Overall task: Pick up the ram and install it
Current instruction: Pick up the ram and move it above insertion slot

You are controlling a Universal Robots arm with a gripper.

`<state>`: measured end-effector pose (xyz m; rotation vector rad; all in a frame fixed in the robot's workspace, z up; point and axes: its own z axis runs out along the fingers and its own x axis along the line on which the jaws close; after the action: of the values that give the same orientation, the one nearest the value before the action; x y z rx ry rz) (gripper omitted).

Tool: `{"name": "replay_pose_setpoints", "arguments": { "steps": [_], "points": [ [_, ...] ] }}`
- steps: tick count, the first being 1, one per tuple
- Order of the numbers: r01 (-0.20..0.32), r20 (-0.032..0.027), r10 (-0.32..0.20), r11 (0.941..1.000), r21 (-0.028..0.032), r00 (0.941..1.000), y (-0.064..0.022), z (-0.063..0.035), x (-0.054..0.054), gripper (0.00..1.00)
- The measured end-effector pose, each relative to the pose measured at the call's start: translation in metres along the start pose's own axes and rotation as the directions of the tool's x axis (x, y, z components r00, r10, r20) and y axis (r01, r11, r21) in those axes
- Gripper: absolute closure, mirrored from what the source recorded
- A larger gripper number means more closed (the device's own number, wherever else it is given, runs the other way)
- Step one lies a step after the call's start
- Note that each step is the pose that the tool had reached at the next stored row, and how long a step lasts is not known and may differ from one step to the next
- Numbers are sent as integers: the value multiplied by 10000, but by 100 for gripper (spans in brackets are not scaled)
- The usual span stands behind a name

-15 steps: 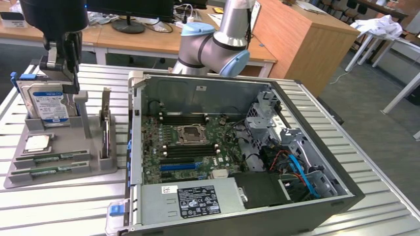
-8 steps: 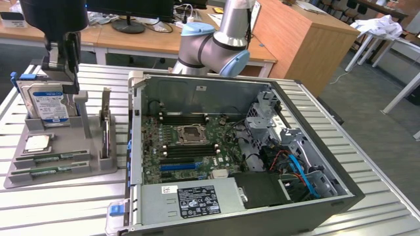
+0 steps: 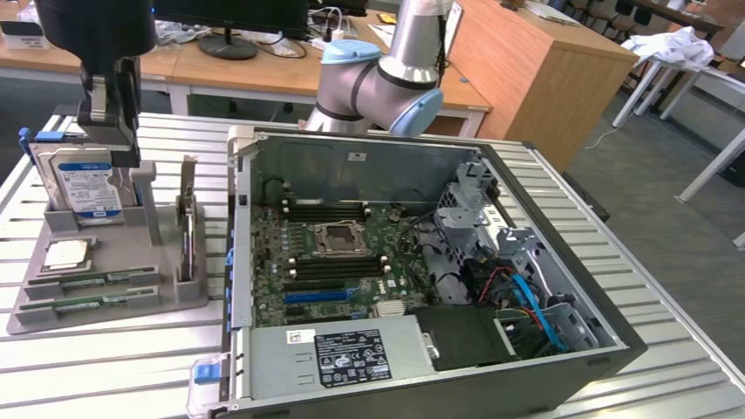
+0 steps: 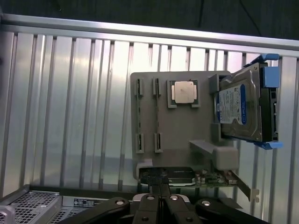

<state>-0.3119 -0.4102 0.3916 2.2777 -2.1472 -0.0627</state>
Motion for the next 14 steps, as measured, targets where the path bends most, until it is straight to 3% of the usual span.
{"name": "replay_pose_setpoints", "arguments": {
  "steps": [9, 12, 14],
  "points": [
    [18, -1, -18, 10000, -1, 10000, 0, 0, 0, 89],
    [18, -1, -18, 10000, 0, 10000, 0, 0, 0, 71],
    [18, -1, -18, 10000, -1, 10000, 0, 0, 0, 71]
  ]
}}
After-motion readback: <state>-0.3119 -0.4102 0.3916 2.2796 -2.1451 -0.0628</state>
